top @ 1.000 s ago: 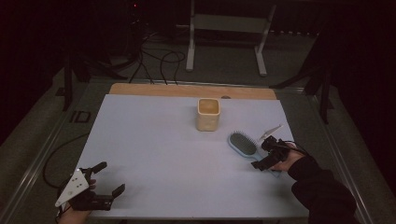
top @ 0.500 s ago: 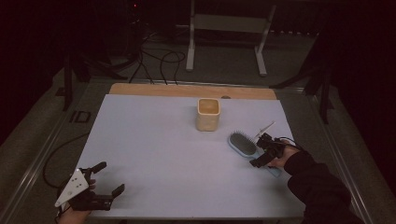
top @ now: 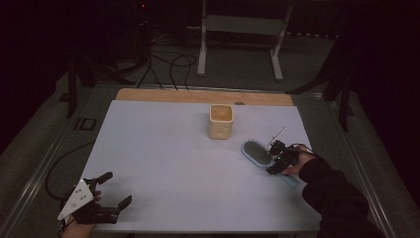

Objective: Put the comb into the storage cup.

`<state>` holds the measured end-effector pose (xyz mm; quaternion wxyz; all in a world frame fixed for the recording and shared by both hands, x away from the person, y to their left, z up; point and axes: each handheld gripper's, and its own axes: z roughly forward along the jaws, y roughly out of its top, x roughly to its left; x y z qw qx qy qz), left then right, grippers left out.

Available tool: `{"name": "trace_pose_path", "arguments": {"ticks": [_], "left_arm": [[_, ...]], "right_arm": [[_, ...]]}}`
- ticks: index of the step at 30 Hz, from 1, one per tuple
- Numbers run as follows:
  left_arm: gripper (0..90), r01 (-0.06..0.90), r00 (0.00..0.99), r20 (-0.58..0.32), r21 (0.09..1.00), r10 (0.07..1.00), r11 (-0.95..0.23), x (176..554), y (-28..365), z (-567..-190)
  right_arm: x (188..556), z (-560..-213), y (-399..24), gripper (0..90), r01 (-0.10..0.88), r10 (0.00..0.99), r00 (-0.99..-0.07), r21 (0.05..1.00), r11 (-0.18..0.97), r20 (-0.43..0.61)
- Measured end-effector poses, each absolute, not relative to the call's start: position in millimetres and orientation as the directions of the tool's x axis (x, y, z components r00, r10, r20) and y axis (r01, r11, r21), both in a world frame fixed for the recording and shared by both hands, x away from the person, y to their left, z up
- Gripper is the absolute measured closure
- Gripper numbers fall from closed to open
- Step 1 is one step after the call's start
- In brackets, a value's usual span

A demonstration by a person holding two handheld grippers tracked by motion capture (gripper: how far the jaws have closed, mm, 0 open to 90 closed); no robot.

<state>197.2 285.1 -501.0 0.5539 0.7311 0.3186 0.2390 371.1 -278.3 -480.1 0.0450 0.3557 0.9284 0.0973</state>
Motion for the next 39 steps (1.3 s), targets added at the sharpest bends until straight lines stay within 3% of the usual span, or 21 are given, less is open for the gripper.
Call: {"name": "trace_pose_path", "arguments": {"ticks": [14,39], "left_arm": [[0.0,0.201,0.682,-0.003,0.962,0.731,-0.184,197,285,-501],[0.0,0.205,0.685,-0.005,0.961,0.729,-0.186,197,285,-502]], "right_arm": [[376,-486,-273,61.5,0.668,0.681,-0.73,0.149,0.729,-0.055],[370,-491,-272,70.0,0.693,0.709,-0.702,0.168,0.701,-0.063]]}}
